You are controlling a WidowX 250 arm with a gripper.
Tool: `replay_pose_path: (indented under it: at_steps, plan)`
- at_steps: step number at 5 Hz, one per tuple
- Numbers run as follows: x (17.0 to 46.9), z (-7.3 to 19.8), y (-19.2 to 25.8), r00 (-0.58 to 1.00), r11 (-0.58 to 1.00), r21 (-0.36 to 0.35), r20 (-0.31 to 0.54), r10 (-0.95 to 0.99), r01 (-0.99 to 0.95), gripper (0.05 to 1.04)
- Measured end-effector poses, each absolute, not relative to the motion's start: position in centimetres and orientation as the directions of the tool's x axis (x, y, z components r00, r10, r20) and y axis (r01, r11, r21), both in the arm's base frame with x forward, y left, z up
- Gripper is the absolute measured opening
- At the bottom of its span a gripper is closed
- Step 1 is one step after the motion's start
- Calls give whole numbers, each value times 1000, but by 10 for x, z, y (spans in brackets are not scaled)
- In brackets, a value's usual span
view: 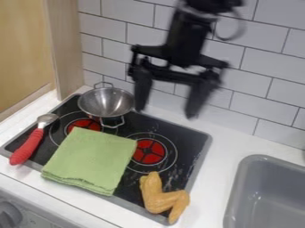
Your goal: Pick up the silver saucepan and place it ontop of the green cloth
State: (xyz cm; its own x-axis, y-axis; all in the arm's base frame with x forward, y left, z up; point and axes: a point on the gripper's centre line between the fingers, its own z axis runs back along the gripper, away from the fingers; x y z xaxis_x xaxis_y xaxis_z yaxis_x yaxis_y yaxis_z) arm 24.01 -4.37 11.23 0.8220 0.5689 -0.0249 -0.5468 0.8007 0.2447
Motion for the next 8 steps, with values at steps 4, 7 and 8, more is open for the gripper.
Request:
replay_pose_path:
  at_steps: [4, 7, 8]
  plan:
    - [347, 38, -5, 810, 753, 332, 63, 583, -568, 998]
    - [347, 21, 36, 798, 724, 408, 21, 602, -557, 998]
    - [351, 18, 39, 805, 745, 370, 16, 593, -555, 998]
